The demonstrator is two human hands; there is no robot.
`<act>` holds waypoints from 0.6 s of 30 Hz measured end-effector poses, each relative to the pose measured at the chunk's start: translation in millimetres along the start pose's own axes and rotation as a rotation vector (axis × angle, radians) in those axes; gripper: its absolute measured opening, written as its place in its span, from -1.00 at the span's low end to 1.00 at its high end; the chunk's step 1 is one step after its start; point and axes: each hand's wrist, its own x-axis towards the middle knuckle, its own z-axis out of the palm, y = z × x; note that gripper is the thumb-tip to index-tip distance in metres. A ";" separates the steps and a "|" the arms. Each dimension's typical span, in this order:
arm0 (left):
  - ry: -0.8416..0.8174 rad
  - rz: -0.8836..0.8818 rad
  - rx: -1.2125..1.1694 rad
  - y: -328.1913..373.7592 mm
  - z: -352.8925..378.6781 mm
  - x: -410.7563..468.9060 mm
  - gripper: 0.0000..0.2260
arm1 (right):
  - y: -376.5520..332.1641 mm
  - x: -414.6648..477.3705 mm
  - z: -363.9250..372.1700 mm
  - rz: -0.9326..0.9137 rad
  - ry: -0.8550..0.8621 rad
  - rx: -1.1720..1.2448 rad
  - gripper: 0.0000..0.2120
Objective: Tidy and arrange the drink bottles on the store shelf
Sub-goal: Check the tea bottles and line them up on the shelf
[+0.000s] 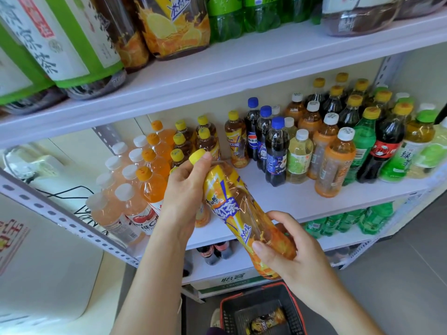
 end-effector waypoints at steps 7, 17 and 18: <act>-0.116 0.183 0.422 17.0 -16.9 16.7 -0.71 | 27.4 6.2 0.6 0.022 -0.069 -0.143 -0.43; -0.305 0.430 1.013 34.0 -22.8 44.8 -0.71 | 39.1 38.2 12.1 -0.014 -0.072 -0.503 -0.54; -0.289 0.460 1.083 32.7 -21.4 51.2 -0.74 | 40.6 40.4 11.5 -0.009 -0.054 -0.517 -0.54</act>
